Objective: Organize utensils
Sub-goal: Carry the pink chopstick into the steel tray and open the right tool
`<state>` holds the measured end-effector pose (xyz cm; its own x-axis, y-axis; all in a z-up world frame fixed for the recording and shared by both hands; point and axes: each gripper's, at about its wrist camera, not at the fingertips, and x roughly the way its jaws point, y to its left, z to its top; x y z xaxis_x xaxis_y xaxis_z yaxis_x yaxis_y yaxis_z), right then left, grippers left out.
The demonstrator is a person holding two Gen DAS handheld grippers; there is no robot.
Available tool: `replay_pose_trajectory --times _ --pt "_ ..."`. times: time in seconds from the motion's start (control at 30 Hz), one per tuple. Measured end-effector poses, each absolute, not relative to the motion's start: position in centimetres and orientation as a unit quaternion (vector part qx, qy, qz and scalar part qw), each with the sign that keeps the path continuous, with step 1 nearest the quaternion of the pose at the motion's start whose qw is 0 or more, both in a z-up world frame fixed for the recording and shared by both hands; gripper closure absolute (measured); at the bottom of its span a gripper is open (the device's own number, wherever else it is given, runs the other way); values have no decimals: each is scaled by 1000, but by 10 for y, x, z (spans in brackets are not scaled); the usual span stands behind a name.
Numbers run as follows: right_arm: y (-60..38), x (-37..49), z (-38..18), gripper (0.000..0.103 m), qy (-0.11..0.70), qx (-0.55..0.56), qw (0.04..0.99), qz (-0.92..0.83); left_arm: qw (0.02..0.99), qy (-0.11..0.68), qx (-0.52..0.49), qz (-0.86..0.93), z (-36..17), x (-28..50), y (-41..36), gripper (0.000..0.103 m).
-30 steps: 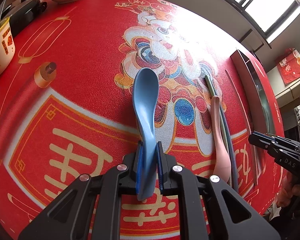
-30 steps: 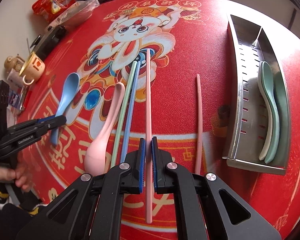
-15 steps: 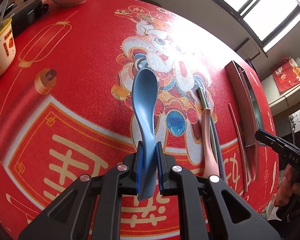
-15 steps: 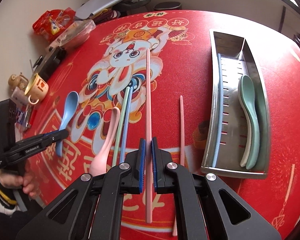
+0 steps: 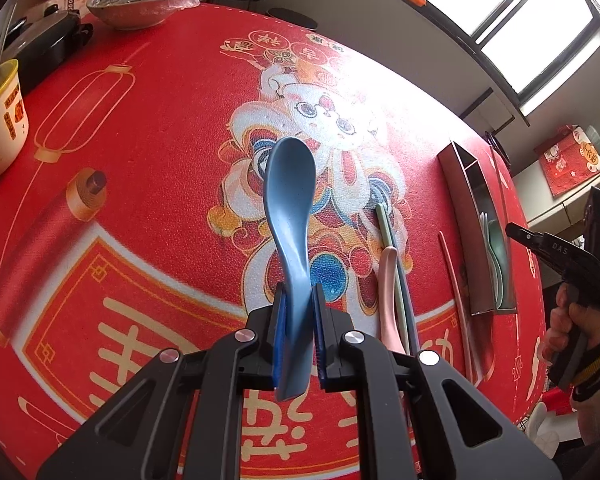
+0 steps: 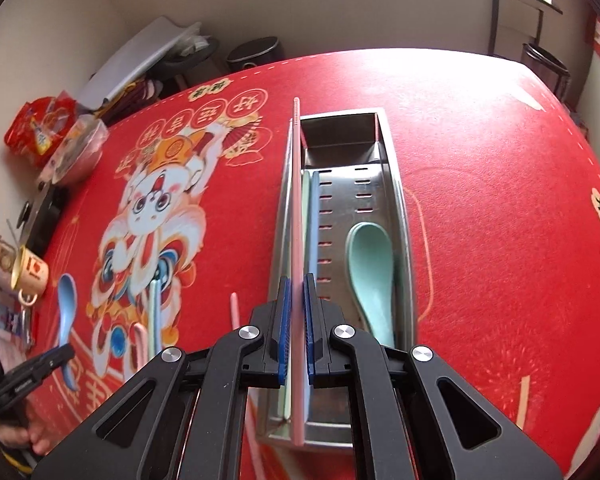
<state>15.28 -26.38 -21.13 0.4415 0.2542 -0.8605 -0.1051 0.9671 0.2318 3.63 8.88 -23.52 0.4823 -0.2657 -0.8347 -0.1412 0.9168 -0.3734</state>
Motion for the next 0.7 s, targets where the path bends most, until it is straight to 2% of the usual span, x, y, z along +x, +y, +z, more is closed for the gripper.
replay_pose_trajectory --times 0.37,0.7 --pt "-254 168 -253 97 567 66 815 97 836 506 -209 -38 -232 40 86 91" --pt "-250 162 -262 97 588 75 799 101 834 508 -211 -45 -232 43 82 91"
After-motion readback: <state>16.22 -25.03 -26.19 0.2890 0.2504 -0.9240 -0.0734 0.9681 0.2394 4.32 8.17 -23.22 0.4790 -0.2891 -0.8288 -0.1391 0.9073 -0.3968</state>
